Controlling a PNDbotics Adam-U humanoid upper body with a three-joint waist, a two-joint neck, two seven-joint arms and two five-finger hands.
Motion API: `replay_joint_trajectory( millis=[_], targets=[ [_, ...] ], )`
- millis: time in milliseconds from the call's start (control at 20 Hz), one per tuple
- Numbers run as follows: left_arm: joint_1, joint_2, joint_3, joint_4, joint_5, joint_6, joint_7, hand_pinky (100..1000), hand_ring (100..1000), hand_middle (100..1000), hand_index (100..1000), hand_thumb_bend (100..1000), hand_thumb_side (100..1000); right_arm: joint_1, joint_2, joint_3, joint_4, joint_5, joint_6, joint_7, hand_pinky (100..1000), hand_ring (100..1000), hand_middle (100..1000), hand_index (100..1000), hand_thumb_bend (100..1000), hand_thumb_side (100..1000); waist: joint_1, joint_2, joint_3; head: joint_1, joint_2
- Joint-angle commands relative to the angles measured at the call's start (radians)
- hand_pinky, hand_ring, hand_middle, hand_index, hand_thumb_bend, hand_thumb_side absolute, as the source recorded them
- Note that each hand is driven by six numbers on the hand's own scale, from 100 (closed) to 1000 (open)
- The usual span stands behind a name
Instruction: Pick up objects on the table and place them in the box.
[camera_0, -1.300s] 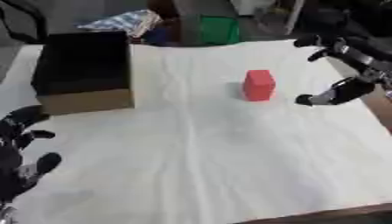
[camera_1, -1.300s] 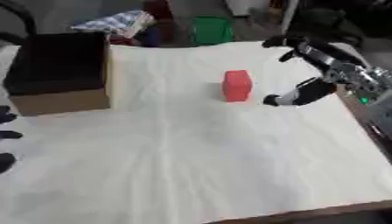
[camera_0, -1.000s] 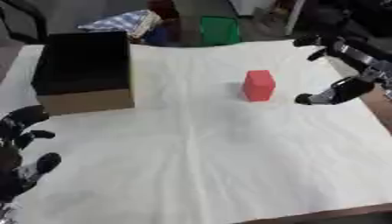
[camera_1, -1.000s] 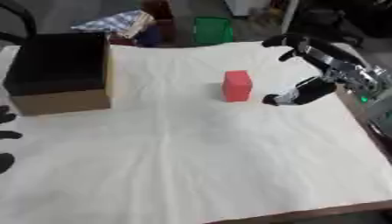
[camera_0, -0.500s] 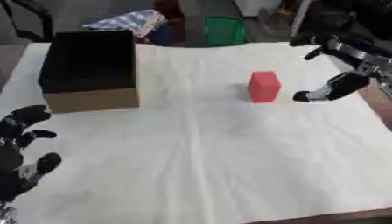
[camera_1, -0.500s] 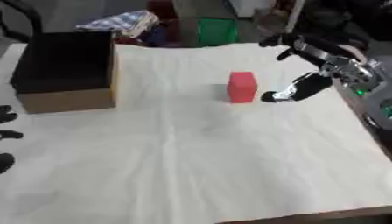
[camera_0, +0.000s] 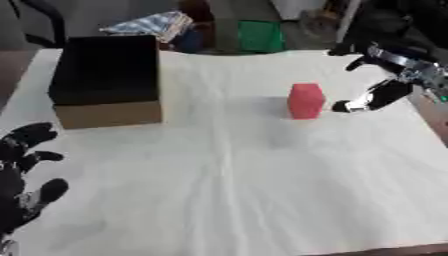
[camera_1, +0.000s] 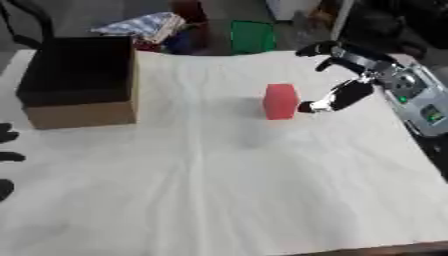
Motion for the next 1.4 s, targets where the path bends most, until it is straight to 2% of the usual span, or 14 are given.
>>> replay_joint_trajectory(
  millis=[50,450,850,1400],
  targets=[
    [-0.013,0.018,-0.004,-0.012,0.004,0.000,-0.004,596,789,745,737,1000,501,-0.040,0.003,-0.014,0.060,0.025,-0.006,0.004,794,969,886,915,617,207,0.002,-0.012,0.003,-0.007,-0.006],
    [-0.015,0.014,-0.008,-0.010,0.006,0.000,-0.008,595,791,745,737,1000,503,-0.091,0.068,-0.029,0.203,0.081,-0.023,-0.003,788,961,879,910,618,212,0.003,-0.009,0.013,-0.016,-0.008],
    [-0.019,0.011,-0.012,-0.010,0.007,0.000,-0.012,595,794,745,736,1000,504,-0.125,0.120,-0.053,0.310,0.128,-0.034,-0.054,776,950,869,904,596,218,0.005,-0.006,0.020,-0.011,-0.008],
    [-0.027,0.012,-0.019,-0.012,0.011,0.002,-0.020,595,794,745,736,1000,508,-0.160,0.149,-0.086,0.421,0.175,-0.039,-0.122,765,938,857,893,579,217,0.006,0.000,0.045,-0.027,-0.012]
  ],
)
